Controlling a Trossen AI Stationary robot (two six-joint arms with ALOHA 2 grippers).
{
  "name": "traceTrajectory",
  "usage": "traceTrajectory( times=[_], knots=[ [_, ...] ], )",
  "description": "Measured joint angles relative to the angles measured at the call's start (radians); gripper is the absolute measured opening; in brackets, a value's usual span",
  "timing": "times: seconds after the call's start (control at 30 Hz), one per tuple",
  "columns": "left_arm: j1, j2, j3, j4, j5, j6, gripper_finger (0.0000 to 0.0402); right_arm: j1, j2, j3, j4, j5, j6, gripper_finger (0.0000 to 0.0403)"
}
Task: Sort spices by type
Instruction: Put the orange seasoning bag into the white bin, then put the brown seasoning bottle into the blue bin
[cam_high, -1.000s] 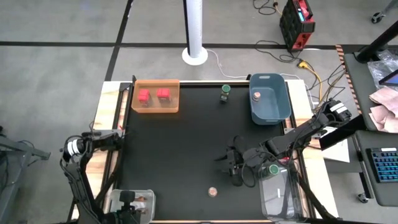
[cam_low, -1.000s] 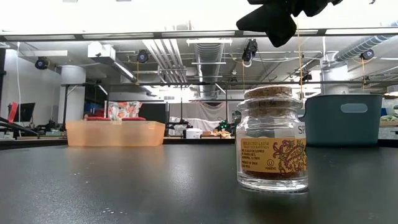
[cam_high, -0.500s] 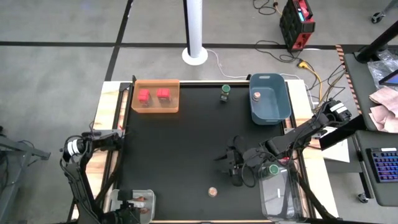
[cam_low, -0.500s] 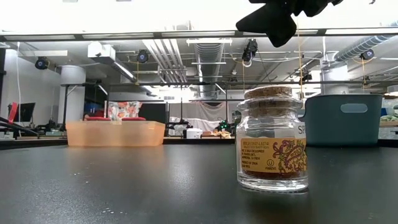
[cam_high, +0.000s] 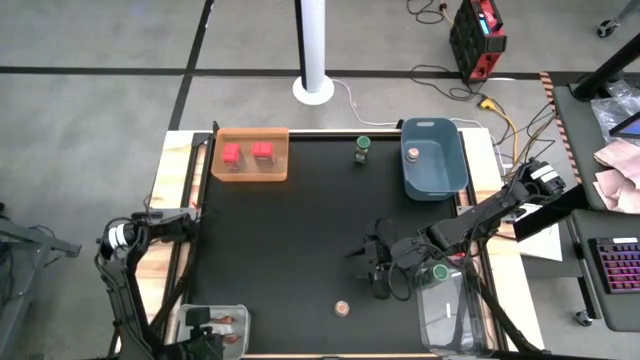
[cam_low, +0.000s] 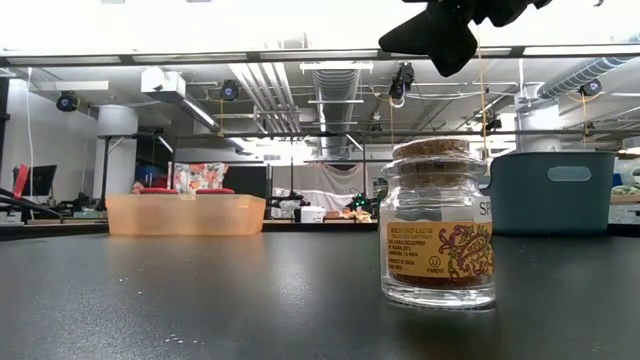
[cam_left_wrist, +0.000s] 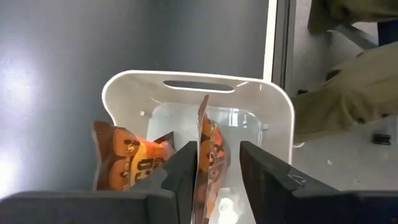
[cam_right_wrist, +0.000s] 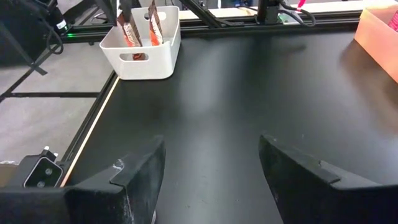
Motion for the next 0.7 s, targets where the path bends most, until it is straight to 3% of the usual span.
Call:
traceTrajectory(
  times=[0.37,0.6,0.7],
  knots=[
    [0.007,-0.001,0.181,-0.236,-0.018,-0.026,0.0143,0.0,0.0,0.001,-0.002,0.0,0.008,0.0251],
    [0.069,-0.002,0.273,-0.322,-0.338,-0.023,0.014,0.0,0.0,0.002,0.005,0.0,-0.013,0.0245],
    [0.12,-0.002,0.282,-0.318,-0.411,0.062,0.0134,0.004,0.0,0.013,0.004,0.0,-0.015,0.0249]
  ],
)
